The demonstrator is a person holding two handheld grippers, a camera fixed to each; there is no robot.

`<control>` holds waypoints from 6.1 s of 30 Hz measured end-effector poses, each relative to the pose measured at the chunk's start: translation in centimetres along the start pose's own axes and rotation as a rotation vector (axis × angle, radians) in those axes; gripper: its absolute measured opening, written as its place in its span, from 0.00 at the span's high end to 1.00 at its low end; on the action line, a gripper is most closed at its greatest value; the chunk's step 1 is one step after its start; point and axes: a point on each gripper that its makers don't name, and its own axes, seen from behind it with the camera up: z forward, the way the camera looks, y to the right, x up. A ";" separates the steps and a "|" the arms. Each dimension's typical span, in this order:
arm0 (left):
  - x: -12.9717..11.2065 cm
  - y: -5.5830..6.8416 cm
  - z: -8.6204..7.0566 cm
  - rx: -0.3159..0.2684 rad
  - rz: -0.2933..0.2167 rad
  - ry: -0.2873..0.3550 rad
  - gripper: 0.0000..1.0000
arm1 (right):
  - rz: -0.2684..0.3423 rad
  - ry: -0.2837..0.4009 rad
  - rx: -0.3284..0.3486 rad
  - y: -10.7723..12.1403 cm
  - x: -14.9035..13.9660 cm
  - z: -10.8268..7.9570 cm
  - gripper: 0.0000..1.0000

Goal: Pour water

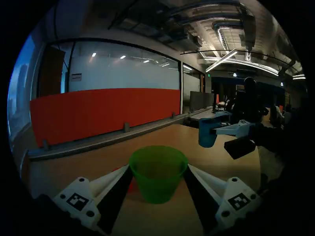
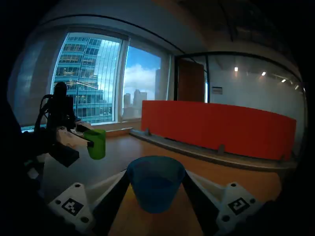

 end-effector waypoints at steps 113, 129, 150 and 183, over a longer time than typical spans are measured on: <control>0.4 9.2 1.5 -0.174 0.020 0.066 0.13 | -0.835 0.122 0.067 -3.7 17.7 5.2 0.08; 0.7 9.7 1.4 -0.188 0.026 0.071 0.13 | -0.973 0.133 0.057 -4.2 18.8 5.9 0.08; 0.7 10.1 1.8 -0.201 0.028 0.071 0.14 | -1.085 0.139 0.028 -3.8 19.8 6.4 0.08; 1.6 10.3 1.8 -0.202 0.036 0.086 0.14 | -1.221 0.152 -0.006 -3.7 21.2 6.5 0.08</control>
